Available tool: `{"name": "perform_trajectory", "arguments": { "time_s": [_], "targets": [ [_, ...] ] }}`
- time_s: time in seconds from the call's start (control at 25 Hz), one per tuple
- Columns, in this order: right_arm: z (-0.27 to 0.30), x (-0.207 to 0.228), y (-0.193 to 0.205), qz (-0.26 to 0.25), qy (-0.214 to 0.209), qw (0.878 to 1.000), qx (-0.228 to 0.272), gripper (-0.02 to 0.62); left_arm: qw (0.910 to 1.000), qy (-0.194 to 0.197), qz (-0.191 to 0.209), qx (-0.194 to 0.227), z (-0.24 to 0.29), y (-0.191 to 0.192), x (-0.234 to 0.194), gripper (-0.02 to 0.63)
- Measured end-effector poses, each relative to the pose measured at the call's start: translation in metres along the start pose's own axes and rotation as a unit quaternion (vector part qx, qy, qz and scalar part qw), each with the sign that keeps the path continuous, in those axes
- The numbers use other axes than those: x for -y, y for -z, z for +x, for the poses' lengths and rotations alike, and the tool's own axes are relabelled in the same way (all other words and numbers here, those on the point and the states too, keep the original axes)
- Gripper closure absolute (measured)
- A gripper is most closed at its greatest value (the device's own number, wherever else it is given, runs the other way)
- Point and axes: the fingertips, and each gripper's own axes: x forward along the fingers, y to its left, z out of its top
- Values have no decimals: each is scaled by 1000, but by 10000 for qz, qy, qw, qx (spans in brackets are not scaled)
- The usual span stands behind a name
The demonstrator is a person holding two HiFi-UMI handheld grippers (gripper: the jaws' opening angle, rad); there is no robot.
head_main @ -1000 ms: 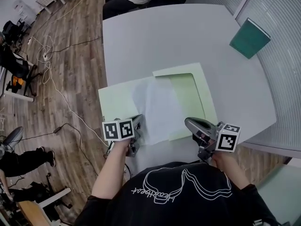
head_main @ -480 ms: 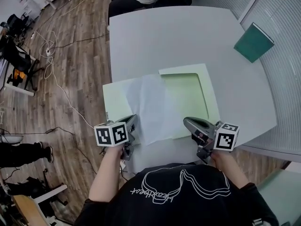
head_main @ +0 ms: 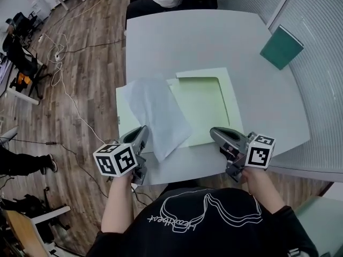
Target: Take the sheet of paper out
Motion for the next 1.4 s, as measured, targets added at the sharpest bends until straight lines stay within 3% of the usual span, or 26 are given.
{"name": "perform_trajectory", "arguments": {
  "time_s": [0.16, 0.56, 0.72, 1.04, 1.4],
  "targets": [
    [-23, -18, 2, -249, -51, 9997, 71, 588, 9991, -99, 223, 361, -32, -1, 22, 594],
    [-79, -78, 34, -1092, -380, 9933, 96, 588, 9900, 391, 596, 1219, -105, 14, 110, 594],
    [-94, -102, 55, -1127, -585, 9917, 221, 588, 9840, 727, 765, 1439, -133, 32, 140, 594],
    [-143, -139, 62, -1260, -738, 9875, 587, 588, 9770, 1084, 872, 1615, -164, 68, 207, 594],
    [-174, -155, 71, -1386, -740, 9844, 786, 588, 9725, 1459, 986, 1523, -178, 98, 259, 594]
  ]
}}
